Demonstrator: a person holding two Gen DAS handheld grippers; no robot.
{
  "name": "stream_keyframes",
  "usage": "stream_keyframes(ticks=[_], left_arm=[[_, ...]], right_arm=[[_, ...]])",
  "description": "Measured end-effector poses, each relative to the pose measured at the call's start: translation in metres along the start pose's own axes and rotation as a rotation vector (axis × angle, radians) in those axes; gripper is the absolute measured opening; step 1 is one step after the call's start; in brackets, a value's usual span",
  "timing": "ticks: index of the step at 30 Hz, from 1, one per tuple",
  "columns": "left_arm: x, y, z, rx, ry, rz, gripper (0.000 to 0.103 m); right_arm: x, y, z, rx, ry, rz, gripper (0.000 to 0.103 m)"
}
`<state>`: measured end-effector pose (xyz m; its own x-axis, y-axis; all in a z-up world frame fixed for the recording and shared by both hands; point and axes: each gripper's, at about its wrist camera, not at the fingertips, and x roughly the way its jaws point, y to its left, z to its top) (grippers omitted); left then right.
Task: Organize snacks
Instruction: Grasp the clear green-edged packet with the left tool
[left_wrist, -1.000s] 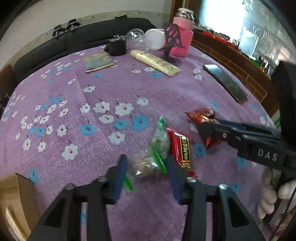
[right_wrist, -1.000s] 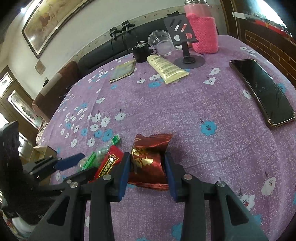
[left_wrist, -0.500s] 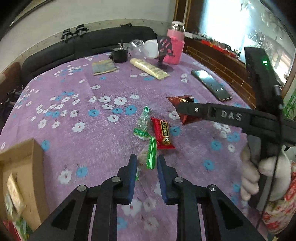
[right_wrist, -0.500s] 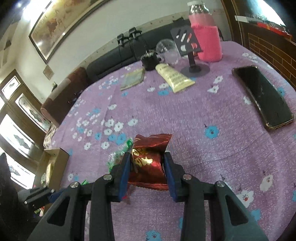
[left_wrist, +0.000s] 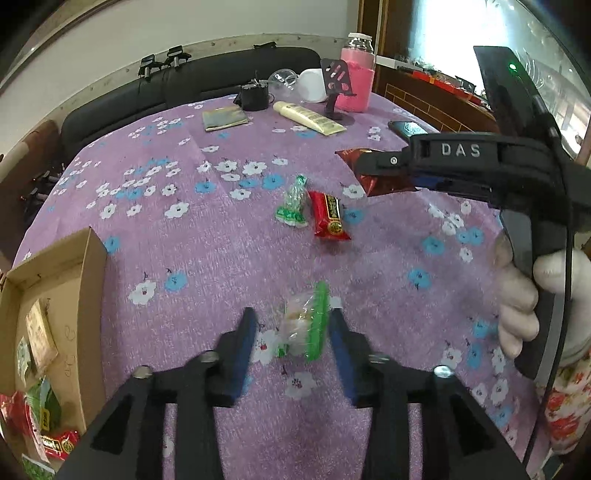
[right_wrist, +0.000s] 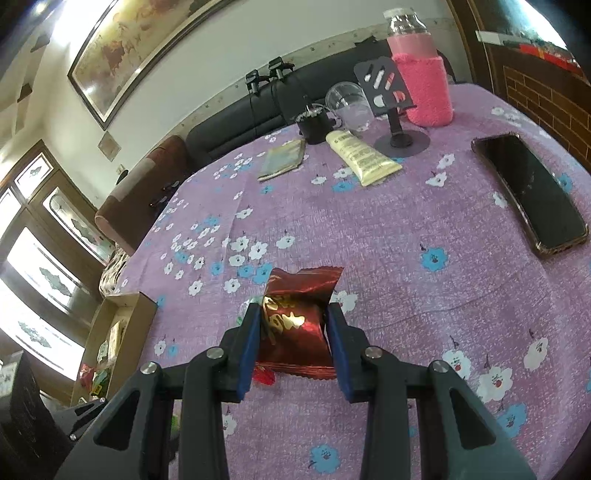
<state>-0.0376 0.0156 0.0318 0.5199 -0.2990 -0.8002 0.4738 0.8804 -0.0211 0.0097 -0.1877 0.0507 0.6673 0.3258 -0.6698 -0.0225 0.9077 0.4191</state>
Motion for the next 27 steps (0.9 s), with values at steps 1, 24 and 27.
stream_keyframes(ticks=[1,24,27], left_arm=[[0.001,-0.001,0.0,0.008,-0.003,0.009,0.051],[-0.039,0.002,-0.02,-0.096,-0.118,0.041,0.037],[-0.061,0.019,-0.031,-0.182,-0.157,0.043,0.037]], right_arm=[[0.001,-0.001,0.0,0.008,0.006,0.003,0.034],[0.004,-0.002,-0.002,0.01,0.006,-0.002,0.034],[0.002,0.002,-0.004,-0.008,-0.008,-0.004,0.034]])
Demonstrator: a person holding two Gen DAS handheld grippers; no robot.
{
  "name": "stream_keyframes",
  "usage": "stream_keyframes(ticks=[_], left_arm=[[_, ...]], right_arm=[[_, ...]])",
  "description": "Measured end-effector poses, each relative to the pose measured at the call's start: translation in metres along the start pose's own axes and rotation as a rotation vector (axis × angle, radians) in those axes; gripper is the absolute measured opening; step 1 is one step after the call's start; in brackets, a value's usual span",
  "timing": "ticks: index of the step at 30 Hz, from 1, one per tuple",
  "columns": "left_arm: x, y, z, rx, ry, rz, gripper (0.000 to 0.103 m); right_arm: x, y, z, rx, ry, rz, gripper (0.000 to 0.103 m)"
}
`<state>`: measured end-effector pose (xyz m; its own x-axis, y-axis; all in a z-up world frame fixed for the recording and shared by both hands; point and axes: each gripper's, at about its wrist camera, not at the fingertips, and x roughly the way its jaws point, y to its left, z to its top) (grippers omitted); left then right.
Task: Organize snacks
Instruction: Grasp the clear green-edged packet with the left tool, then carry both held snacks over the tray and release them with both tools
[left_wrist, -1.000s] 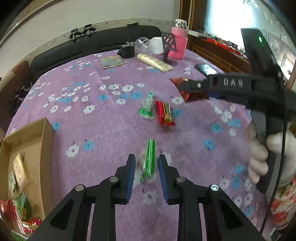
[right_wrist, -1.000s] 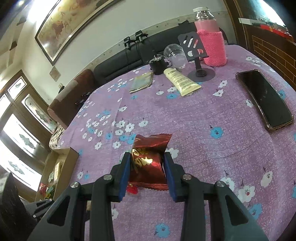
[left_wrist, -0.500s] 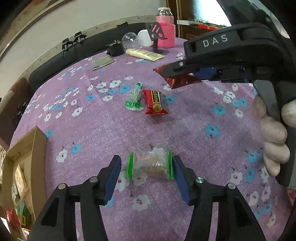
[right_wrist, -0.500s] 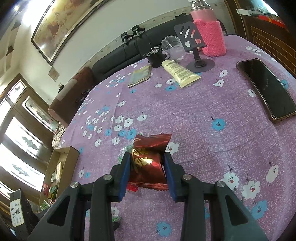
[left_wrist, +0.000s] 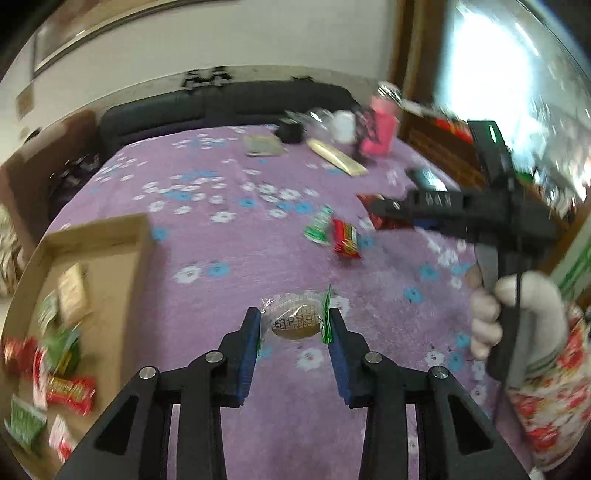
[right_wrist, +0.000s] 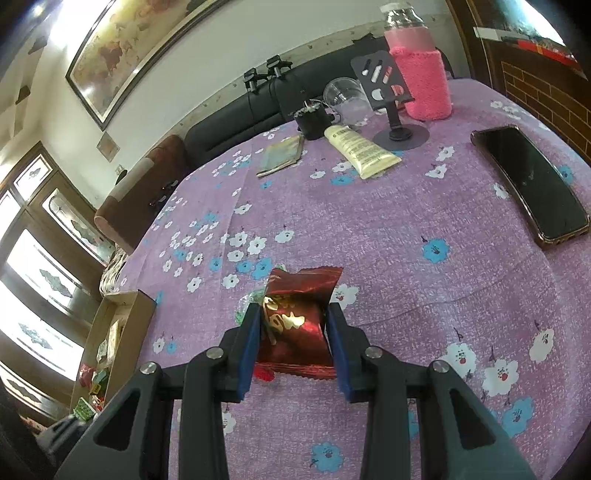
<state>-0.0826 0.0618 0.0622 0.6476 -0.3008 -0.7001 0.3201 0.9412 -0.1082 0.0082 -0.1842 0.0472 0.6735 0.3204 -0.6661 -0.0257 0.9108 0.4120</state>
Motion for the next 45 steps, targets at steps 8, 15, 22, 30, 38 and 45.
stream_keyframes(ticks=[8,15,22,30,38,45], left_arm=[[-0.041,0.038,-0.013,-0.064,-0.029,0.13,0.037],[-0.077,0.072,-0.02,-0.134,-0.098,0.181,0.037],[-0.09,0.099,-0.035,-0.224,-0.128,0.211,0.037],[-0.09,0.121,-0.049,-0.294,-0.13,0.188,0.037],[-0.095,0.148,-0.065,-0.37,-0.137,0.174,0.038],[-0.096,0.171,-0.082,-0.425,-0.131,0.178,0.038]], right_arm=[[0.003,0.019,-0.01,-0.073,-0.007,-0.01,0.034],[0.003,0.032,-0.018,-0.118,-0.017,-0.008,0.034],[-0.002,0.041,-0.024,-0.137,-0.043,0.004,0.034],[-0.015,0.067,-0.032,-0.229,-0.095,-0.03,0.034],[-0.027,0.135,-0.061,-0.325,-0.016,0.083,0.035],[-0.01,0.226,-0.088,-0.413,0.105,0.245,0.035]])
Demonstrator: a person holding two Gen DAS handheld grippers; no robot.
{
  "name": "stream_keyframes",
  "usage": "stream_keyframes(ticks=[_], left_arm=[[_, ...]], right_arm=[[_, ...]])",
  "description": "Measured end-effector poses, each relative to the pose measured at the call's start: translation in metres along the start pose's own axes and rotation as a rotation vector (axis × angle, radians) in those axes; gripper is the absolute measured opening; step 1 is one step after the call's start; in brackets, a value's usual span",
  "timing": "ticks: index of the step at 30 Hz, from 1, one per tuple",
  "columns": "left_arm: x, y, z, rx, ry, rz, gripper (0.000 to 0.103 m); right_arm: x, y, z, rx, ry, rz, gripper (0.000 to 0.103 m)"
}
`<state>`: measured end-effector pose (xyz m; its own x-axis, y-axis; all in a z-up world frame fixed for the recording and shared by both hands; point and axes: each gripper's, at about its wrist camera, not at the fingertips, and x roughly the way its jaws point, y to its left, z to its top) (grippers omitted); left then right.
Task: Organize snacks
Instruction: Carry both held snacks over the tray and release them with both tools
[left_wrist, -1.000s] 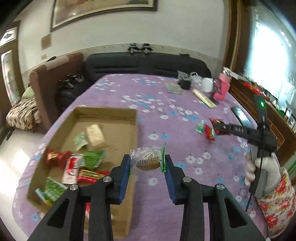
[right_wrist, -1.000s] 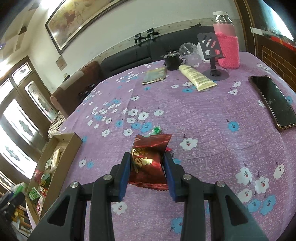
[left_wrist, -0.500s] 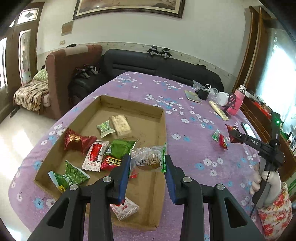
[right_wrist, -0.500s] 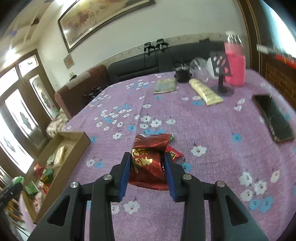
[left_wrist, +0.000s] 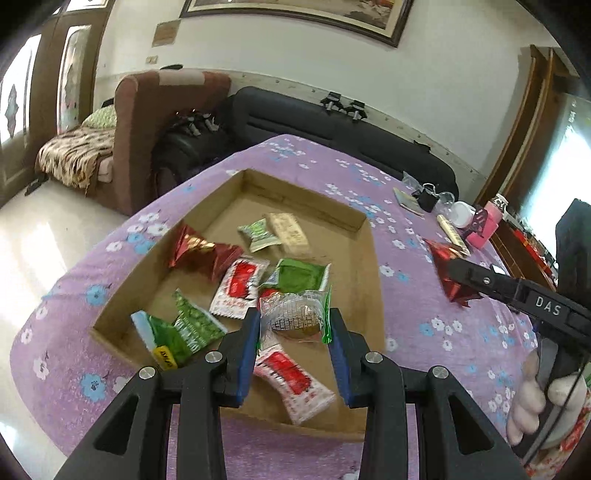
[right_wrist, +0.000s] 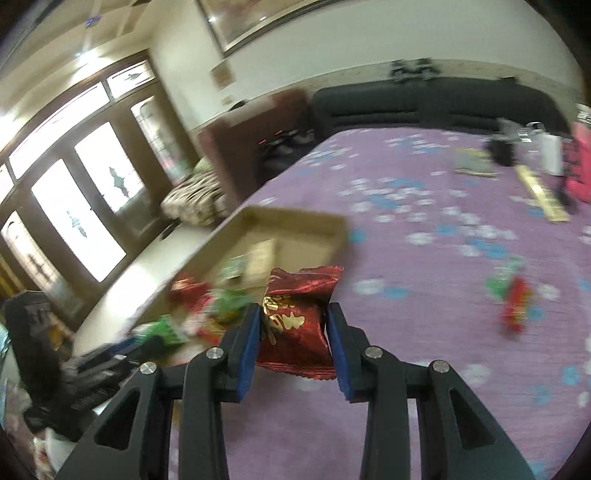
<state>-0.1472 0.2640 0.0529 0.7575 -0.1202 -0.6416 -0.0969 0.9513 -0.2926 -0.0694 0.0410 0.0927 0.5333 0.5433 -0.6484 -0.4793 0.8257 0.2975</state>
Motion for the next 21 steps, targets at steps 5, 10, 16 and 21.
stream_keyframes(ticks=[5,10,16,21], left_arm=[[0.007,0.008,-0.003,-0.003,0.021,-0.001,0.039],[0.009,0.01,-0.003,-0.02,0.023,-0.04,0.045],[-0.005,0.018,0.002,-0.059,-0.005,-0.079,0.056],[-0.016,0.015,0.007,-0.064,-0.034,-0.063,0.06]], right_arm=[[0.04,0.039,0.001,-0.068,0.06,-0.006,0.035],[0.074,0.046,0.003,-0.069,0.103,-0.056,0.035],[0.084,0.047,0.007,-0.071,0.097,-0.088,0.038],[0.067,0.045,0.008,-0.059,0.06,-0.092,0.038]])
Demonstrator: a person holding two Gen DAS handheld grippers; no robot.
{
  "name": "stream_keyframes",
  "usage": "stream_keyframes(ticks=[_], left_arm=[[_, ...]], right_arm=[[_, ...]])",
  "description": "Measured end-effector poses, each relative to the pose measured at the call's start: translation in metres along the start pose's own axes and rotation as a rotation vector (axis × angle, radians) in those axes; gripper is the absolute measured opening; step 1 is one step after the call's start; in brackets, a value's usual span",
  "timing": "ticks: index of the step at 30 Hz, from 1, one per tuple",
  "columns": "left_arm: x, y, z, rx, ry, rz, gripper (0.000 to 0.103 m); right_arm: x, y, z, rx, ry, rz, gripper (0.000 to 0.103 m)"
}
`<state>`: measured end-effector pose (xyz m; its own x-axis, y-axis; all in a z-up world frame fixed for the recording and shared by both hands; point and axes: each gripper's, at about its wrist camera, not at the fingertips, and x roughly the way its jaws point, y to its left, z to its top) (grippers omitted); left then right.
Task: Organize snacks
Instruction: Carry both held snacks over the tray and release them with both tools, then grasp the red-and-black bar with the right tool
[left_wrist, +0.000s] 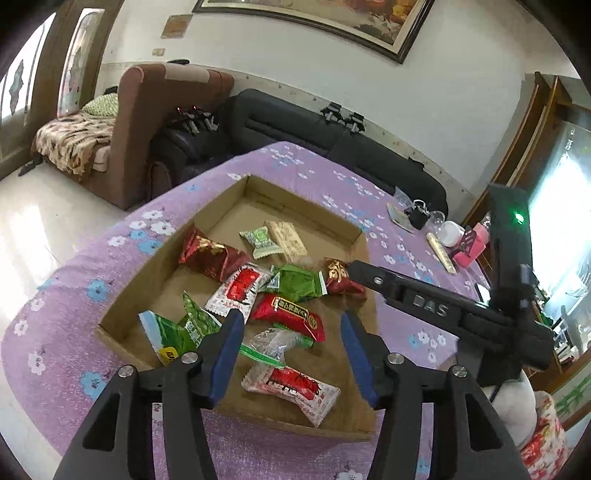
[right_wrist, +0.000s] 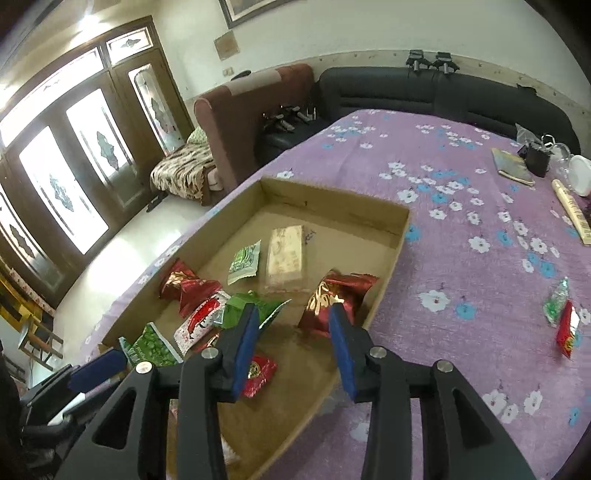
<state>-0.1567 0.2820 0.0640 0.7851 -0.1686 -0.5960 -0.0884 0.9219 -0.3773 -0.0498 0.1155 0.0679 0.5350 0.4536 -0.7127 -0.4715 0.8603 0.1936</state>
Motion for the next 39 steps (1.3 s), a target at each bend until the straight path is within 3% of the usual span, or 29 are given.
stream_keyframes(ticks=[3,7,11,19,27,33,39], left_arm=[[-0.009,-0.01,0.002,0.041,-0.043,0.098,0.069],[-0.024,-0.029,0.003,0.103,-0.12,0.213,0.094],[-0.035,-0.049,0.0,0.172,-0.173,0.303,0.099],[-0.031,-0.079,-0.009,0.247,-0.14,0.324,0.099],[-0.023,-0.104,-0.017,0.288,-0.106,0.305,0.099],[-0.019,-0.114,-0.021,0.295,-0.074,0.245,0.099],[-0.008,-0.124,-0.026,0.289,-0.04,0.155,0.099]], right_arm=[[-0.02,-0.004,-0.006,0.009,-0.031,0.0,0.04],[-0.045,-0.008,-0.022,0.011,-0.073,-0.004,0.046],[-0.059,-0.011,-0.038,0.003,-0.08,-0.015,0.046],[-0.082,-0.034,-0.059,0.025,-0.093,-0.021,0.047],[-0.101,-0.09,-0.073,0.134,-0.104,-0.079,0.047],[-0.116,-0.147,-0.083,0.235,-0.111,-0.144,0.047],[-0.124,-0.225,-0.087,0.417,-0.09,-0.234,0.047]])
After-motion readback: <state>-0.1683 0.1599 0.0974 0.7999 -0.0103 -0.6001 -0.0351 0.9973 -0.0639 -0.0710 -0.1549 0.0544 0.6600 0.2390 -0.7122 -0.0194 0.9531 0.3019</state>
